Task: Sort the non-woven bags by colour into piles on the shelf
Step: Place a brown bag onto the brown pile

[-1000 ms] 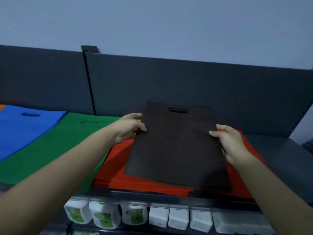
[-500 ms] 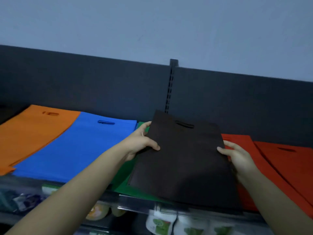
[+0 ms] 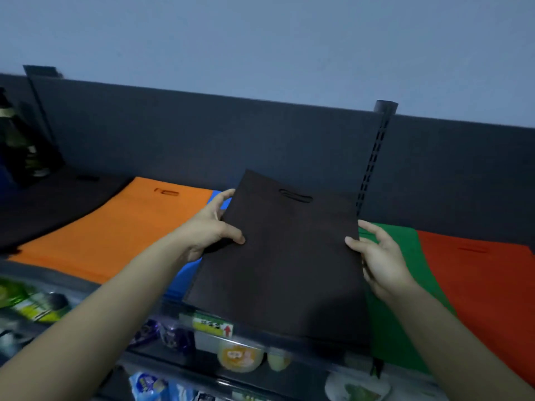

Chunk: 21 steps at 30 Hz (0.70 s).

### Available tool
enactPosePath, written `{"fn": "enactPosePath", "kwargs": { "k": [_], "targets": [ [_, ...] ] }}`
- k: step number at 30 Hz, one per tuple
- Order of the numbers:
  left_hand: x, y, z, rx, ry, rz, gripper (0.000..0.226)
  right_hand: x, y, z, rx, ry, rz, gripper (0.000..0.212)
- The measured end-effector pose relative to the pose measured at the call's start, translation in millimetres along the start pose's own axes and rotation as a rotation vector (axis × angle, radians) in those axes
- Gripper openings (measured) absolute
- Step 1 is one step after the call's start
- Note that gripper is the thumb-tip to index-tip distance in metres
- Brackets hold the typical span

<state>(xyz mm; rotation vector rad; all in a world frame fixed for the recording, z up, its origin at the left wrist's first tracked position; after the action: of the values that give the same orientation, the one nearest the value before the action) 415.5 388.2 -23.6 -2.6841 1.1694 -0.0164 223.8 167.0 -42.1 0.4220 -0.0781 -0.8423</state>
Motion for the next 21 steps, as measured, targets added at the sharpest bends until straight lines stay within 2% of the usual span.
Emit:
{"fn": "enactPosePath", "kwargs": {
  "k": [5,12,16,19,21],
  "targets": [
    [-17,-110,27,0.012,-0.002,-0.069,0.099,-11,111,-35,-0.069,-0.018,0.039,0.045],
    [-2,-283,51,0.092,0.013,-0.092,0.111,-22,270,-97,-0.066,-0.022,-0.021,0.038],
    [1,-356,65,0.167,-0.053,-0.094,0.118,-21,336,-125,-0.088,-0.011,-0.059,0.039],
    [-3,-401,75,0.192,-0.076,-0.117,0.099,-24,379,-146,-0.09,0.0,-0.059,0.044],
    [-3,-430,85,0.264,-0.069,-0.155,0.094,-24,407,-160,-0.102,0.004,-0.03,0.043]
  ]
}}
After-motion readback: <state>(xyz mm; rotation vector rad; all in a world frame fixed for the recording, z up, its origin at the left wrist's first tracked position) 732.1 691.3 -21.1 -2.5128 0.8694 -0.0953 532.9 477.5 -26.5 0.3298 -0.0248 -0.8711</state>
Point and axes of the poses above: each hand's wrist, its own x-axis towards the middle knuckle, its own y-axis out of the palm, z = x × y, the point moved 1 cm from there along x, towards the middle knuckle, and after that the axes turned 11 degrees about x, right-handed, at the moved point
